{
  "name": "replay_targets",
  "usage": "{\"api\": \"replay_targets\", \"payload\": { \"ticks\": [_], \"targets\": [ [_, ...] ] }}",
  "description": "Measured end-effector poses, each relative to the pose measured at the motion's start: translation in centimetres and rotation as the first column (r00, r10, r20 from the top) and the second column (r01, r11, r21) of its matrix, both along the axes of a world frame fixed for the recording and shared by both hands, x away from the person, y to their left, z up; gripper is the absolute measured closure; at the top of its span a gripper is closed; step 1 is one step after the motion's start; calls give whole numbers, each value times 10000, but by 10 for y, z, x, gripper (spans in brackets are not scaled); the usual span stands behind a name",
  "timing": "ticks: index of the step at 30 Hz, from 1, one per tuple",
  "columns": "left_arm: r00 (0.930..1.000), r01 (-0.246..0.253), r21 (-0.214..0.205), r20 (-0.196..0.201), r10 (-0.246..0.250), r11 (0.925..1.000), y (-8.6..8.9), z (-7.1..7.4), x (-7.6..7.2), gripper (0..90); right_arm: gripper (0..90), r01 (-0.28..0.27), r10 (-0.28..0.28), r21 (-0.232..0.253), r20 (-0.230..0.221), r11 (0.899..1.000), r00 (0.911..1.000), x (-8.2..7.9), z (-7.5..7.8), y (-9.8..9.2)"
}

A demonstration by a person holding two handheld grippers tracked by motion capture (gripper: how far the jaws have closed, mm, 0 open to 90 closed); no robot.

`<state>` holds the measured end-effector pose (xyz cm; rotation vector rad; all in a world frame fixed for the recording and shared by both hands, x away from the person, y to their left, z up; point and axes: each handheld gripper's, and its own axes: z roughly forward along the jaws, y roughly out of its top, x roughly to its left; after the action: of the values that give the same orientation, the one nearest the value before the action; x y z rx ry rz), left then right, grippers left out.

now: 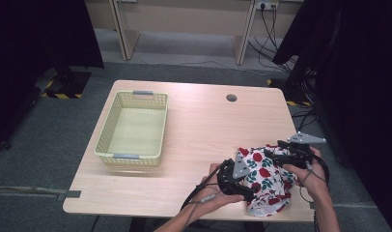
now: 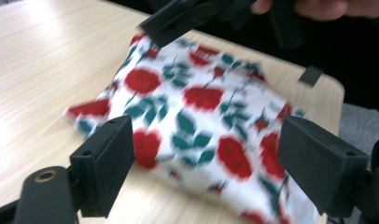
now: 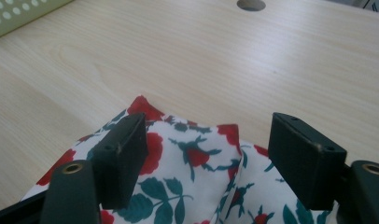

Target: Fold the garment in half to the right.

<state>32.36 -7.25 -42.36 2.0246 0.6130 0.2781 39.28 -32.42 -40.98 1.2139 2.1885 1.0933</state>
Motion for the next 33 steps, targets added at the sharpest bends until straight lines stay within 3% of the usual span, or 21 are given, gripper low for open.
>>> {"api": "replay_targets", "payload": {
  "ticks": [6,10,16,18,26,33],
  "targets": [
    [9980,-575,441,-227,585,9974,36,-15,0,171,227,88,-92,-332,-115,9994,9999,-12,-11,4],
    [9938,-1016,644,-391,1042,9927,60,-24,-1,167,215,58,-66,-248,-306,9997,9995,-22,-17,5],
    [9803,-1578,1106,-1022,1692,9813,96,-41,0,148,193,236,-238,-52,-499,9997,9985,-32,-23,6],
    [9750,-1827,1137,-1070,1948,9766,105,-45,0,146,183,306,-307,-28,-615,9995,9976,-33,-26,7],
    [9654,-2249,1595,-974,2421,9612,131,-56,1,134,147,531,-513,111,-1283,9985,9904,-37,-41,5],
    [9556,-2609,1624,-964,2784,9516,149,-60,-1,121,147,596,-563,172,-1511,9981,9869,-37,-47,3]
  ]
}}
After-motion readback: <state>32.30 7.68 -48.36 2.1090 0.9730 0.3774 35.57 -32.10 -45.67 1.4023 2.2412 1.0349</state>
